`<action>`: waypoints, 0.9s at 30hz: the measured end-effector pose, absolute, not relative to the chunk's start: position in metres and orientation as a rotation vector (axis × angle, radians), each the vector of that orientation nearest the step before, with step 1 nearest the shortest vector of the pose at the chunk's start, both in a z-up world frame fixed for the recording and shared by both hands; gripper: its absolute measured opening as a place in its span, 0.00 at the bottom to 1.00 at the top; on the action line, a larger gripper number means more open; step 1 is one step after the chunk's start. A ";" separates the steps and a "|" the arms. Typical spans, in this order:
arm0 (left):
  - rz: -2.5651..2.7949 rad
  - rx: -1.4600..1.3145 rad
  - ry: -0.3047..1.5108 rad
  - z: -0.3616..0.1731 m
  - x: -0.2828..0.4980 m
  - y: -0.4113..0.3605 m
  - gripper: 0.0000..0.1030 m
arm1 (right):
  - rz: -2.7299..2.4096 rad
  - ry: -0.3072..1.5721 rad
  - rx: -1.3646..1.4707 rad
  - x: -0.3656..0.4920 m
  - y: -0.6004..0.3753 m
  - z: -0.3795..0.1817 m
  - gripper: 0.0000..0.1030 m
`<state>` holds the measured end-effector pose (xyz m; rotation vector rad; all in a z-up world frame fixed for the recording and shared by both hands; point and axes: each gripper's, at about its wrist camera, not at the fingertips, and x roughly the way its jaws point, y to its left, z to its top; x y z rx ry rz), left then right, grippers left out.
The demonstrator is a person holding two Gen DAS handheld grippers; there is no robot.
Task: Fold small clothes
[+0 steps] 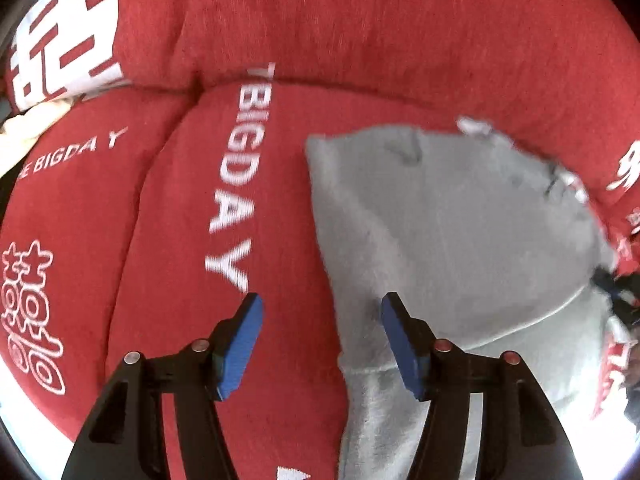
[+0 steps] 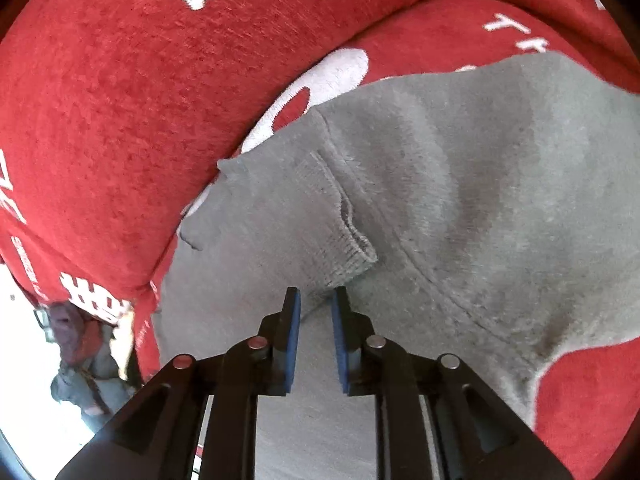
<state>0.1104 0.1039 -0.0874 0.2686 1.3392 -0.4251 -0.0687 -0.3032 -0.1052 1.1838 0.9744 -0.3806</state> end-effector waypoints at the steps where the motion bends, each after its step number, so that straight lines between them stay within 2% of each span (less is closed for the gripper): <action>1: -0.403 0.296 1.340 -0.094 0.108 0.103 0.61 | -0.386 0.965 1.197 -0.068 -0.303 -0.106 0.15; 2: -0.393 0.313 1.332 -0.100 0.105 0.103 0.61 | -0.399 0.958 1.204 -0.069 -0.303 -0.106 0.06; 6: -0.398 0.297 1.313 -0.096 0.102 0.111 0.61 | -0.435 0.955 1.188 -0.082 -0.297 -0.101 0.01; 10: -0.393 0.329 1.296 -0.086 0.100 0.115 0.61 | -0.460 0.957 1.222 -0.102 -0.304 -0.111 0.01; 12: -0.379 0.343 1.287 -0.079 0.094 0.113 0.61 | -0.440 0.926 1.238 -0.103 -0.307 -0.106 0.06; 14: -0.384 0.338 1.298 -0.076 0.087 0.109 0.61 | -0.407 0.906 1.221 -0.098 -0.309 -0.099 0.06; 16: -0.389 0.332 1.317 -0.074 0.079 0.104 0.61 | -0.368 0.894 1.238 -0.089 -0.311 -0.098 0.18; 17: -0.392 0.332 1.321 -0.073 0.074 0.100 0.61 | -0.363 0.903 1.255 -0.083 -0.312 -0.102 0.43; 18: -0.397 0.327 1.324 -0.071 0.070 0.098 0.61 | -0.369 0.908 1.272 -0.079 -0.313 -0.107 0.54; 19: -0.406 0.314 1.328 -0.069 0.065 0.095 0.61 | -0.373 0.901 1.290 -0.077 -0.313 -0.112 0.54; 20: -0.411 0.303 1.328 -0.066 0.061 0.092 0.61 | -0.383 0.885 1.307 -0.075 -0.313 -0.114 0.50; 21: -0.412 0.293 1.322 -0.062 0.057 0.089 0.61 | -0.391 0.876 1.320 -0.074 -0.314 -0.115 0.28; 22: -0.409 0.288 1.315 -0.058 0.053 0.086 0.61 | -0.388 0.875 1.332 -0.074 -0.314 -0.116 0.11; 23: -0.403 0.285 1.308 -0.054 0.049 0.083 0.61 | -0.382 0.871 1.343 -0.076 -0.314 -0.115 0.07; 27: -0.412 0.300 1.284 -0.047 0.038 0.071 0.61 | -0.361 0.856 1.287 -0.085 -0.308 -0.100 0.07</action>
